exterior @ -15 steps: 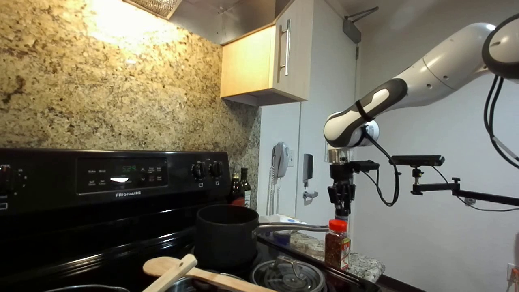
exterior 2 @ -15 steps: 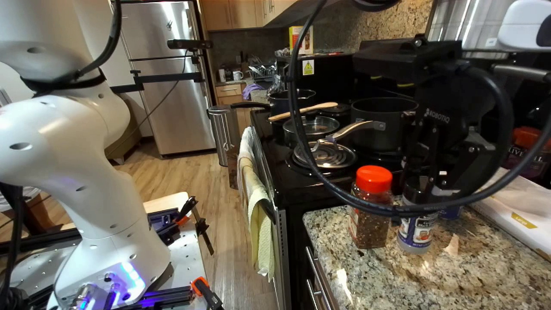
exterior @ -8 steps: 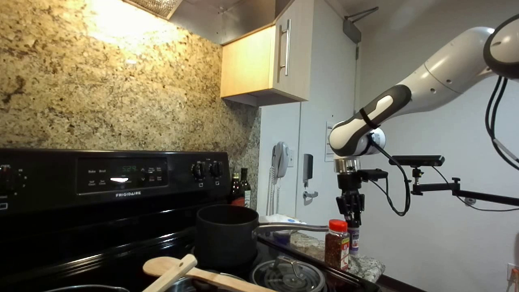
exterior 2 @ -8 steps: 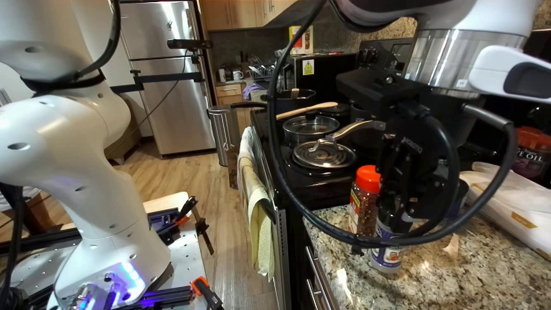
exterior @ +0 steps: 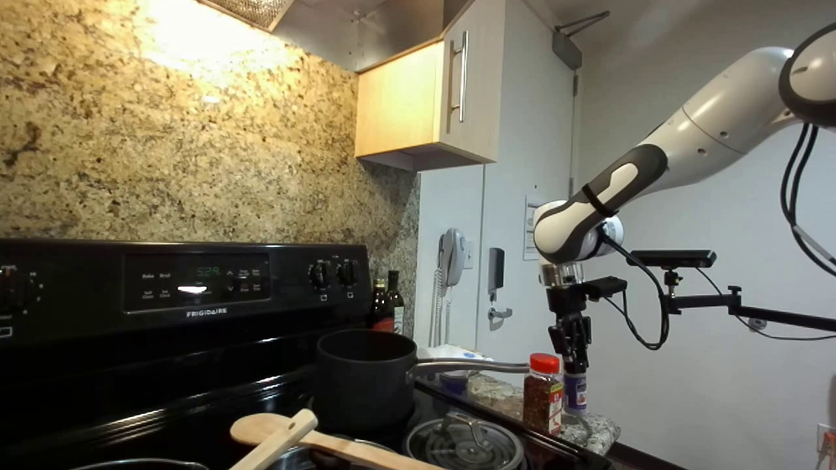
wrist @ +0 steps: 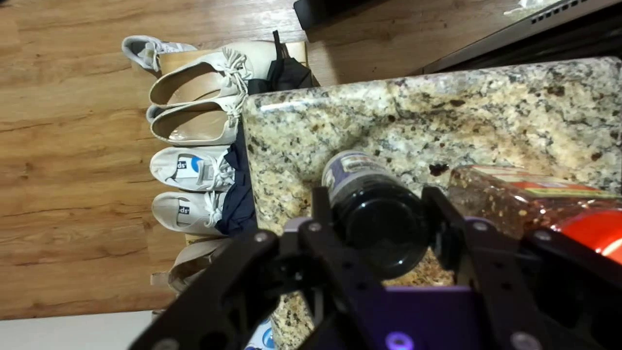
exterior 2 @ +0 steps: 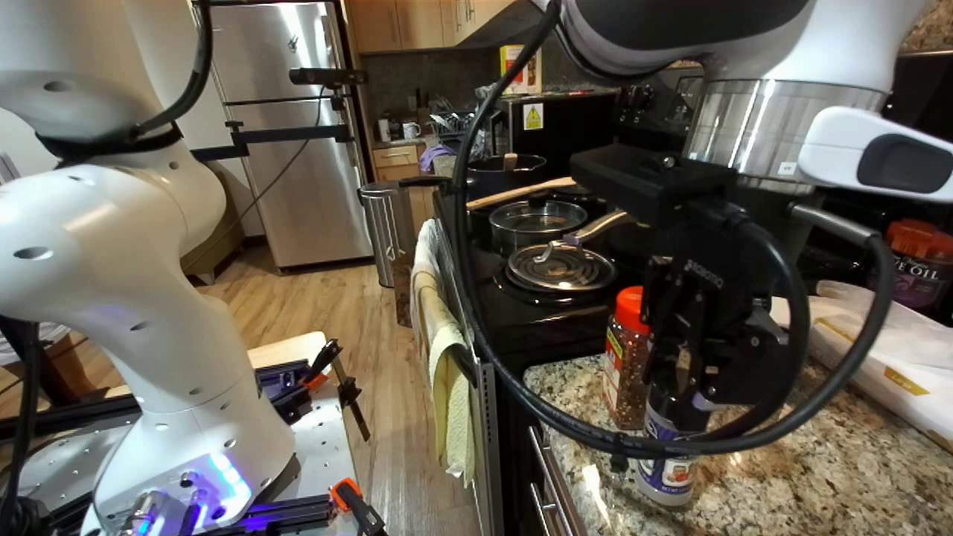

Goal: Move the small bottle to the right

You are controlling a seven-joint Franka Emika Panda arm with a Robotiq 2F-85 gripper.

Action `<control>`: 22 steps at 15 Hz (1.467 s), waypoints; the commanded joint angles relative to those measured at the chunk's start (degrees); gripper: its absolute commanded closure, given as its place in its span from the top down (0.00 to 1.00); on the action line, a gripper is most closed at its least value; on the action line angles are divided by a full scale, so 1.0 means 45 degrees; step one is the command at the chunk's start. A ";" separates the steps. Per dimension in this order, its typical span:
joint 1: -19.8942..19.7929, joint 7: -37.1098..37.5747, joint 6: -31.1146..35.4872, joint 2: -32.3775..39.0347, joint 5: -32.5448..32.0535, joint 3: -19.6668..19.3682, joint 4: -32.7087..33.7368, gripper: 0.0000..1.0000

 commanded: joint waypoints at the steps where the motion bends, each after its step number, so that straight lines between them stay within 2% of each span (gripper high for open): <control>1: -0.0054 -0.0451 0.0702 -0.0153 -0.0293 0.0148 -0.0379 0.24; 15: -0.0056 -0.1492 0.1059 0.0067 -0.0112 0.0349 -0.0619 0.24; 16: -0.0049 -0.1570 0.1030 0.0065 -0.0114 0.0360 -0.0616 0.45; 17: -0.0045 -0.1615 0.1050 0.0062 -0.0100 0.0367 -0.0619 0.74; 19: -0.0037 -0.1667 0.1022 0.0041 -0.0065 0.0386 -0.0599 0.79; 22: -0.0038 -0.1687 0.1032 -0.0021 -0.0053 0.0405 -0.0596 0.97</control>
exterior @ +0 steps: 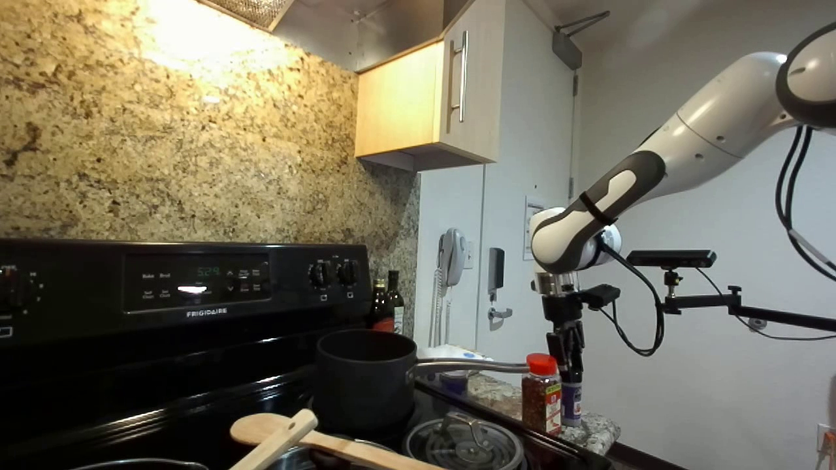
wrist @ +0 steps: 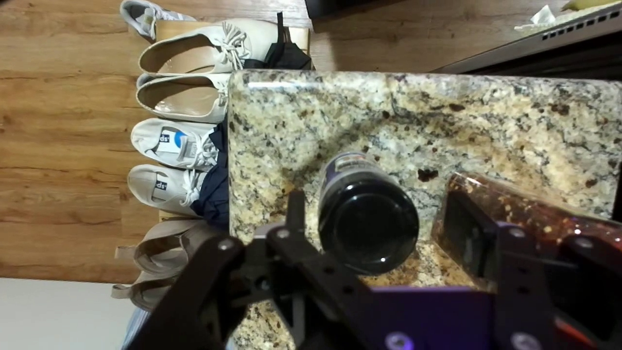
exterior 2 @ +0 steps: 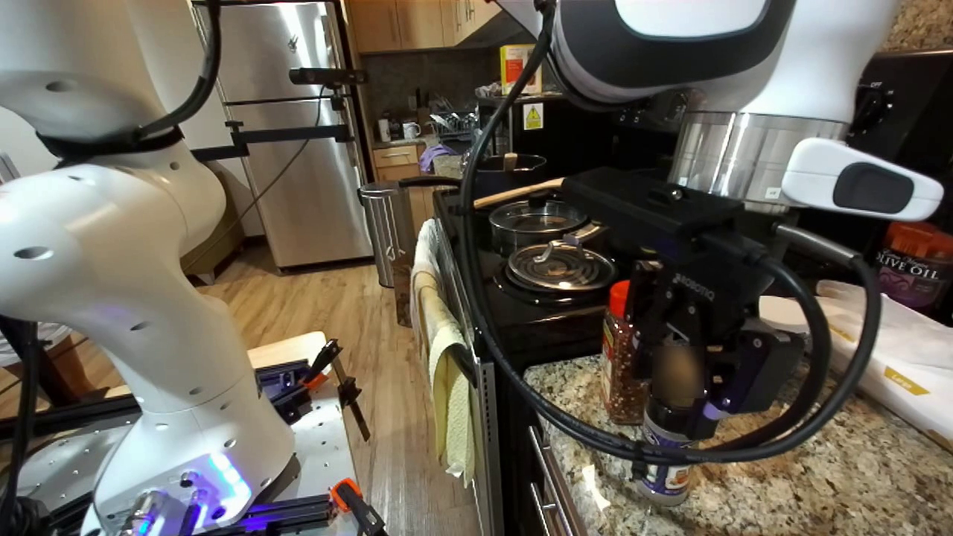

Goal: Move the small bottle to the right

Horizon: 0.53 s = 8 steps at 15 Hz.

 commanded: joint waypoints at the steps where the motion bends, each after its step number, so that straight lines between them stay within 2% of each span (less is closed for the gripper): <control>1: -0.0061 -0.0405 0.0215 -0.0200 0.0071 0.0086 -0.0143 1.00; 8: 0.0023 -0.0082 0.0271 -0.1062 0.0132 0.0106 -0.0070 1.00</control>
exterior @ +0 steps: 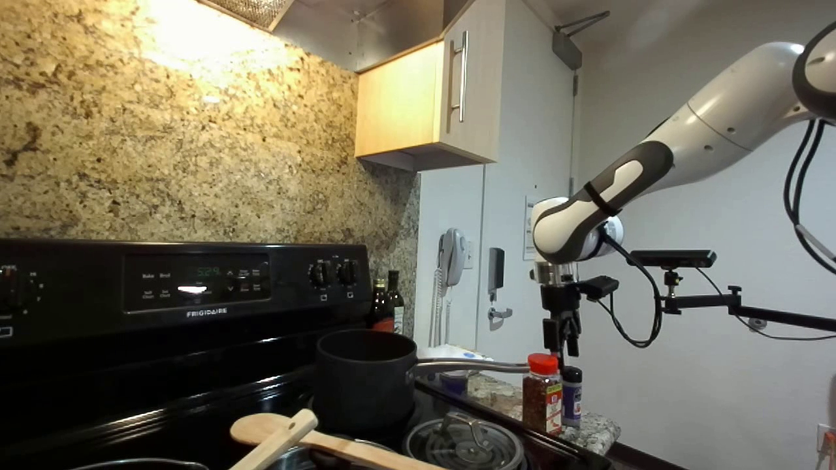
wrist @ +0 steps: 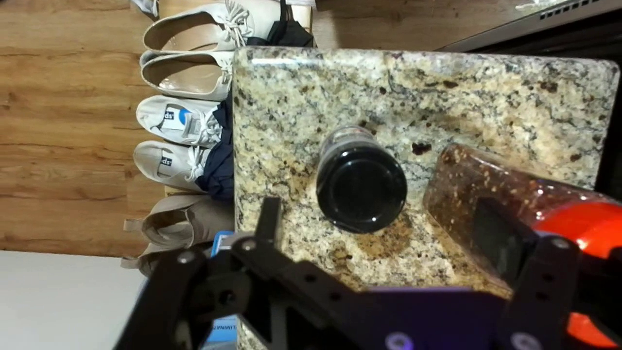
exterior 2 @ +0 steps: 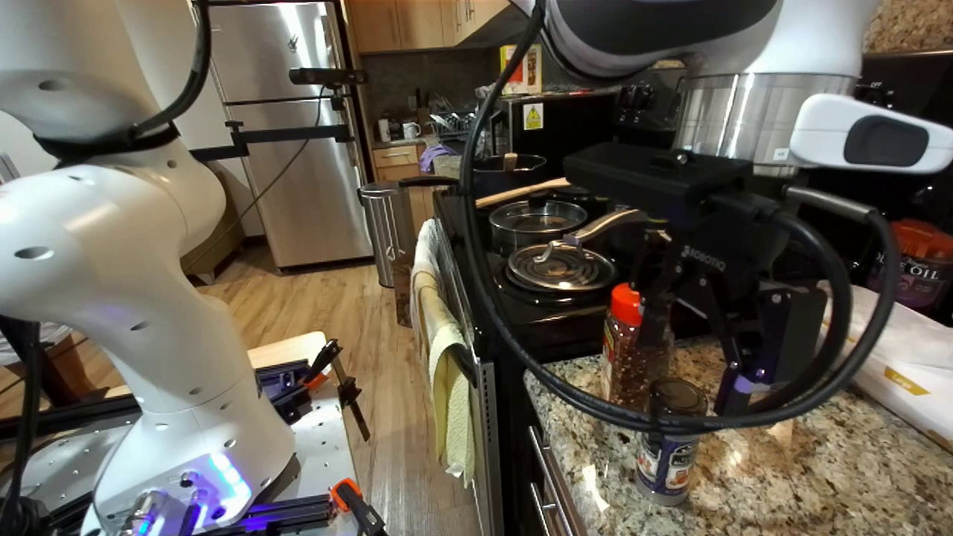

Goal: Move the small bottle to the right

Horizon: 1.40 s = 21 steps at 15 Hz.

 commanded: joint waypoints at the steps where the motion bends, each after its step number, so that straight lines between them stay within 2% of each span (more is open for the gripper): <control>1: 0.0002 -0.0086 0.0082 -0.0638 0.0183 0.0024 -0.0063 1.00; 10: 0.0560 0.0318 -0.0321 -0.2690 0.0282 0.0346 -0.0193 1.00; 14: 0.0964 0.1746 -0.0851 -0.3334 0.0343 0.0805 -0.0347 1.00; 18: 0.0896 0.4568 -0.0881 -0.3766 -0.0627 0.1444 -0.0950 1.00; 21: 0.0974 0.5629 -0.1284 -0.3767 -0.0325 0.1607 -0.1199 1.00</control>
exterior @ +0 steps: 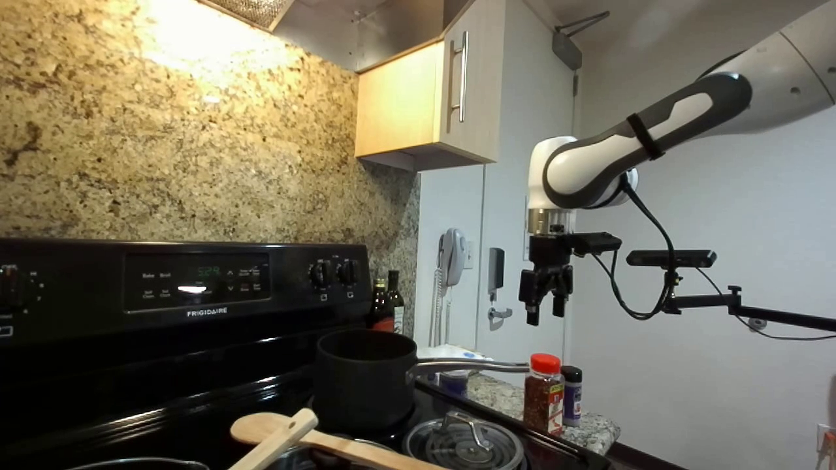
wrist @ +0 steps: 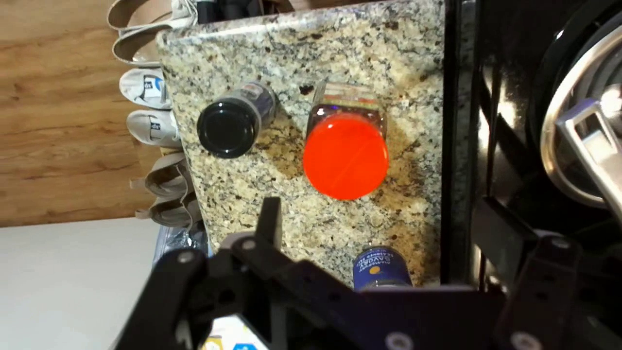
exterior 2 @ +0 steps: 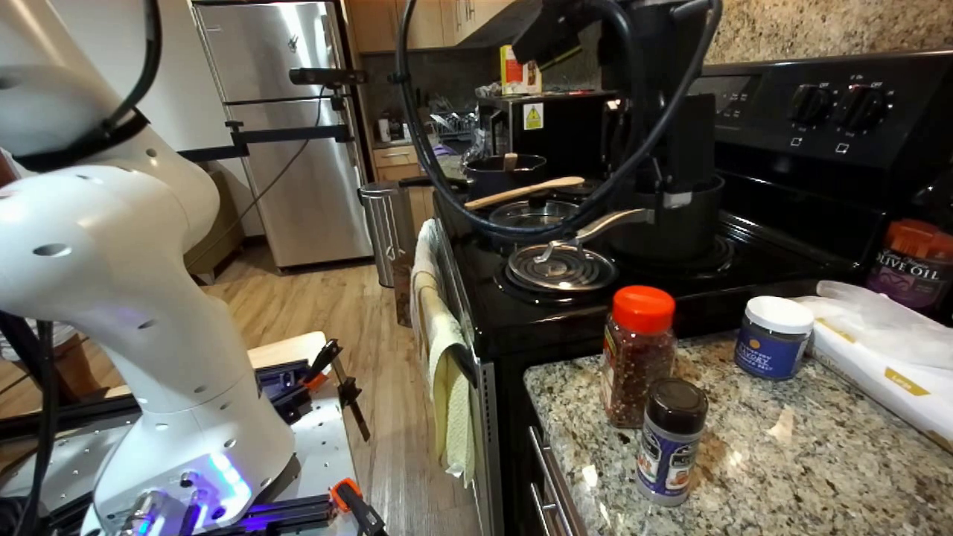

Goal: Move the small bottle to the right

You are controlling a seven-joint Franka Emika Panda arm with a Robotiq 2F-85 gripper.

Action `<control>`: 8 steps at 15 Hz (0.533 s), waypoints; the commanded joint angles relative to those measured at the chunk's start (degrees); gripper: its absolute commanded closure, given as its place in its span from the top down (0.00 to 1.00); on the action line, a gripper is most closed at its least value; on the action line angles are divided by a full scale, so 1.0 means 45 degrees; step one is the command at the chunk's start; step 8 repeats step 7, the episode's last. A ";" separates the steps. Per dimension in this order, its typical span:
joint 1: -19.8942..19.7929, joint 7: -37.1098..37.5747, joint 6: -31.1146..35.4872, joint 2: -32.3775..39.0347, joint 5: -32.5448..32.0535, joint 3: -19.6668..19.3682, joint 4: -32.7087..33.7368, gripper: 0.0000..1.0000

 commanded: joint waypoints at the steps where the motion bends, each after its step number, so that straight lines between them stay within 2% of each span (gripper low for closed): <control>1: -0.0024 0.1554 -0.0570 -0.0345 -0.0146 0.0301 -0.0485 1.00; 4: 0.0009 0.2216 -0.0734 -0.0316 0.0167 0.0339 -0.0521 1.00; 5: 0.0018 0.1675 -0.0468 -0.0031 0.0040 0.0236 -0.0325 1.00; 8: 0.0012 0.1863 -0.0484 -0.0031 0.0058 0.0246 -0.0345 1.00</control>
